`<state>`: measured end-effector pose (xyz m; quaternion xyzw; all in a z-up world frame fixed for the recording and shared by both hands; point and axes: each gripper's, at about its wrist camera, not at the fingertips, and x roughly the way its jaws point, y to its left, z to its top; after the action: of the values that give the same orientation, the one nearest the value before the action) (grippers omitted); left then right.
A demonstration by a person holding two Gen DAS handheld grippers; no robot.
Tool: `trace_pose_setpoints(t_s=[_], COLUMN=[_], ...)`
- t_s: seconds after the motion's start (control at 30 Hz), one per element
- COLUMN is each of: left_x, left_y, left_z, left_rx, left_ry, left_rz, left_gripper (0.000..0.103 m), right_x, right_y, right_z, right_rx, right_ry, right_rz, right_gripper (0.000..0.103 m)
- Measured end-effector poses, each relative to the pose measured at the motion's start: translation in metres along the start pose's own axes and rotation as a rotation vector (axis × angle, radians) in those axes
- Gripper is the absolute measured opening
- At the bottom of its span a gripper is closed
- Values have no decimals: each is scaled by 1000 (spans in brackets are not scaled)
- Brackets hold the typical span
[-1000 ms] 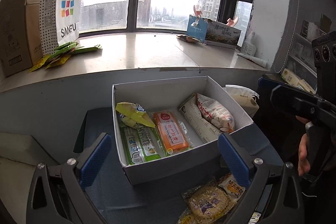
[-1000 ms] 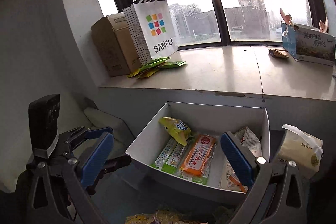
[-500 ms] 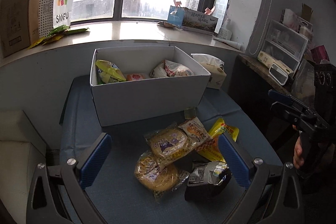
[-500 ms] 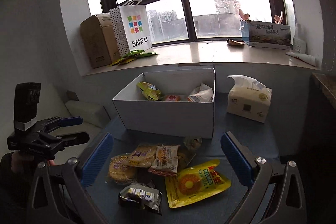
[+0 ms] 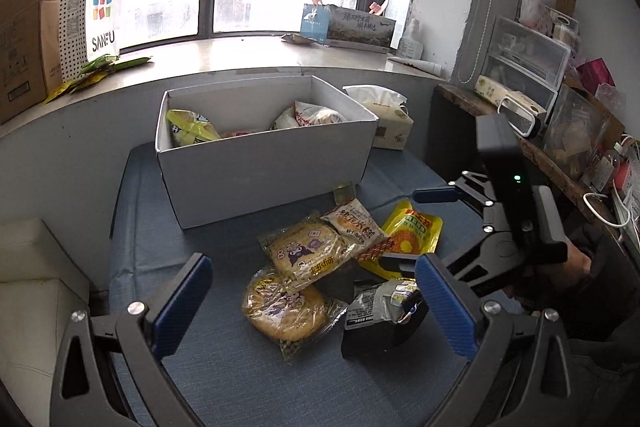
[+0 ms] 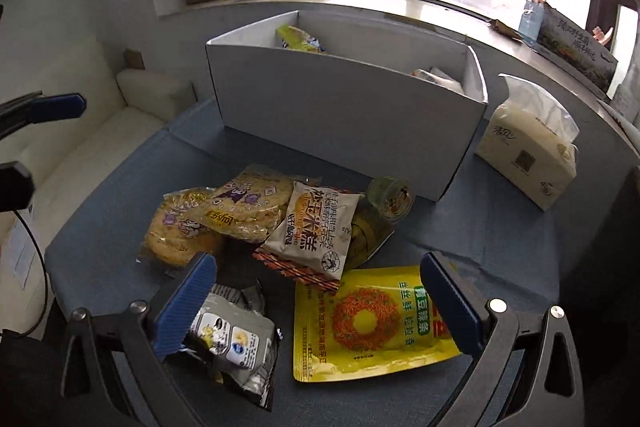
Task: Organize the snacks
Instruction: 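Grasp the white rice-cake packet with the right gripper while the left gripper grasps a round biscuit pack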
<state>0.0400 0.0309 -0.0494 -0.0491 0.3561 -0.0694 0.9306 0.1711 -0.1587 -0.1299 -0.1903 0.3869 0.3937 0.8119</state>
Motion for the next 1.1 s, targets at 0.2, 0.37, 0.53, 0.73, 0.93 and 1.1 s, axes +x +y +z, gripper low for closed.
trace_pose_setpoints(t_s=[0.2,0.37,0.53,0.73,0.93,1.1], left_x=[0,0,4,28,101,163], left_y=[7,12,19,24,31,22], left_z=[-4,-8,-9,-2,16,18], left_rx=[-14,-21,-51,-120,-204,-84], left_ry=[11,16,23,76,242,403], left_rz=[14,22,12,-47,-44,40], left_gripper=[103,103,103,103,103,103], right_x=[49,57,40,3,-51,-84], right_y=[11,13,-1,-13,-21,-25], right_z=[15,19,15,8,-3,-18], right_rx=[-107,-136,-61,-10,56,97], right_ry=[110,137,105,29,-75,-118], right_rz=[-30,-54,-9,-6,-51,-70], right_gripper=[101,63,51,47,47,47])
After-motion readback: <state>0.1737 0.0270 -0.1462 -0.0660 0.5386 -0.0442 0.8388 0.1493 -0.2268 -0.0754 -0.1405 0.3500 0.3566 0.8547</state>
